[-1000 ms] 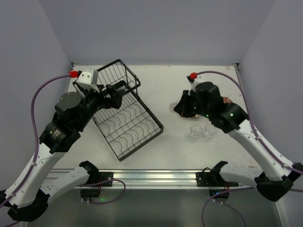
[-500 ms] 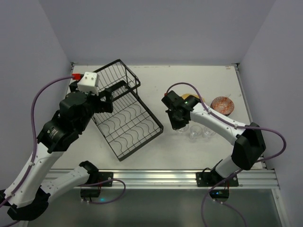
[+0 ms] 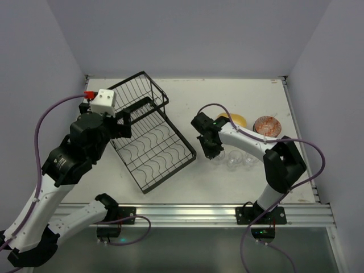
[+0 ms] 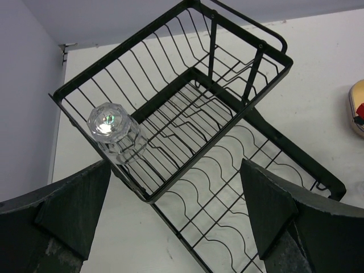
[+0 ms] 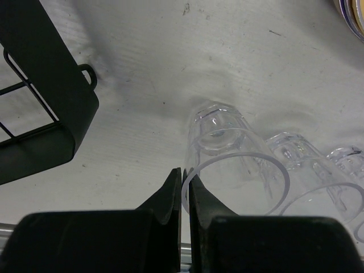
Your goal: Unload the mixed dishes from the dish rack
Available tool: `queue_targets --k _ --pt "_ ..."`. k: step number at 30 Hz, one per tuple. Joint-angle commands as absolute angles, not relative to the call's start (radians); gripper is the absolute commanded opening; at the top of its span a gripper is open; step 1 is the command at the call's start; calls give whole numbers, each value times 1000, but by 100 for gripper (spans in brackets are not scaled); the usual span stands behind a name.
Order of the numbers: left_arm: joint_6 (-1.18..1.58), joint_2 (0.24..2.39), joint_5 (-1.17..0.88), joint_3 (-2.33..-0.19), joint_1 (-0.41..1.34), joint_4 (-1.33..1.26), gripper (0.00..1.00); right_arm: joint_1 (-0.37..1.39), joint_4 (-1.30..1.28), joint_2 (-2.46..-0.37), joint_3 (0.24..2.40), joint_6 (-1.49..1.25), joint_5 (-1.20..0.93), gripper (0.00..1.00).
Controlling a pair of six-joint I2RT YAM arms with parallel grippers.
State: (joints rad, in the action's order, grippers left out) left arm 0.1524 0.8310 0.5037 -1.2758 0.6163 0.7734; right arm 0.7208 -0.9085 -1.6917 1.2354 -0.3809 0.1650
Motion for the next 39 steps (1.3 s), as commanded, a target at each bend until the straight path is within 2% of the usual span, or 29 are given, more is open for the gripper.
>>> queue_targets --k 1,8,11,12,13,20,23,24,29,35,39 --pt "130 831 545 -1310 617 802 100 716 -865 -1701 1230 -364 144 2" --pt "124 842 546 -1308 617 804 100 713 -854 -1700 1210 -371 127 8" --pt "124 851 557 -1310 617 802 100 715 -859 -1687 1207 -379 132 21" --pt "126 856 561 -1310 617 802 100 713 -868 -1677 1207 -380 136 31" --pt "126 861 568 -1312 618 801 100 713 -873 -1669 1210 -385 144 36" --pt "135 969 623 -1397 580 813 100 715 -957 -1527 1262 -402 179 49" --pt "111 1054 514 -1477 432 816 100 715 -1003 -1424 1293 -402 216 59" --pt "104 1105 500 -1498 379 821 100 713 -1006 -1399 1298 -400 224 68" --pt "141 1305 538 -1679 327 936 100 706 -996 -1321 1286 -380 236 86" --pt "37 1410 407 -1720 212 963 100 707 -977 -1275 1232 -362 235 88" --pt "-72 1387 344 -1666 169 936 100 706 -974 -1253 1218 -345 229 88"
